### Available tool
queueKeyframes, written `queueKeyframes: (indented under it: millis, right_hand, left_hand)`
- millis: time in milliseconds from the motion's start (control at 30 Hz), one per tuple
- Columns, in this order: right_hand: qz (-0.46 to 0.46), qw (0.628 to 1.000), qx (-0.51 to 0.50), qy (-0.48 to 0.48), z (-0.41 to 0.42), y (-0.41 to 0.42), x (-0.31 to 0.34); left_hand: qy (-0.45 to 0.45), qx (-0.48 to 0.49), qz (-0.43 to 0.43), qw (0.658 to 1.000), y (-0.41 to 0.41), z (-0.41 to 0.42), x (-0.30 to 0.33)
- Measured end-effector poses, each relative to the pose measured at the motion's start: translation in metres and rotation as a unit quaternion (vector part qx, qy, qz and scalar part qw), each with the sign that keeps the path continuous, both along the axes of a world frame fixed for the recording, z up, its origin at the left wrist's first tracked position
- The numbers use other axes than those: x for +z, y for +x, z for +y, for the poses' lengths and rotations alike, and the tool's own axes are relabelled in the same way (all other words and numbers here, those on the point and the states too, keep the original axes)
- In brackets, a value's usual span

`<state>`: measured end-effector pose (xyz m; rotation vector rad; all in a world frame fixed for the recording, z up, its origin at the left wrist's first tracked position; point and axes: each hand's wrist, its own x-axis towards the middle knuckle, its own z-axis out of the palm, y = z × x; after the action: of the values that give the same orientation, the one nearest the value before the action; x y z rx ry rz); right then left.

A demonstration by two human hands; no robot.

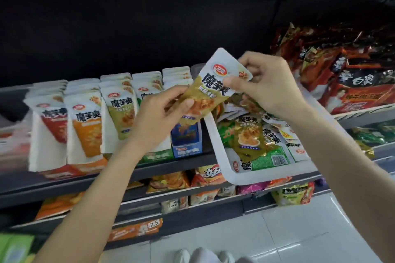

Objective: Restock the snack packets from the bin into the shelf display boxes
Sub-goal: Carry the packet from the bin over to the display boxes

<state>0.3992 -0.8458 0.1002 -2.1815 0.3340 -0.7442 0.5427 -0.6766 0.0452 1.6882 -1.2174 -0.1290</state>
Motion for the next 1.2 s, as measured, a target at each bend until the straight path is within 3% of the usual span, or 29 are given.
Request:
queueKeyframes:
  millis: [133, 300, 467, 800, 933, 1067, 1133, 1200]
  right_hand:
    - [-0.026, 0.992, 0.094, -0.085, 0.038, 0.057, 0.007]
    - [-0.043, 0.988, 0.096, -0.111, 0.069, 0.128, 0.002]
    - [0.037, 0.976, 0.053, -0.207, 0.089, 0.175, -0.008]
    - [0.182, 0.91, 0.036, -0.37, 0.105, 0.208, -0.032]
    - [0.176, 0.88, 0.038, -0.44, 0.103, 0.214, -0.051]
    - [0.11, 0.863, 0.036, -0.491, 0.101, 0.213, -0.059]
    - [0.069, 0.883, 0.049, -0.461, 0.097, 0.208, -0.06]
    - [0.04, 0.933, 0.087, -0.346, 0.091, 0.198, -0.055]
  left_hand:
    - [-0.024, 0.125, -0.034, 0.991, 0.032, 0.052, -0.009]
    - [0.125, 0.314, -0.089, 0.937, 0.074, 0.101, -0.038]
    - [0.206, 0.315, -0.03, 0.926, 0.087, 0.117, -0.055]
    - [0.207, 0.287, -0.012, 0.935, 0.086, 0.114, -0.055]
    - [0.204, 0.286, -0.011, 0.936, 0.088, 0.114, -0.057]
    - [0.209, 0.291, -0.014, 0.934, 0.088, 0.114, -0.058]
    - [0.21, 0.302, -0.019, 0.929, 0.088, 0.114, -0.059]
    - [0.22, 0.342, -0.069, 0.911, 0.084, 0.113, -0.057]
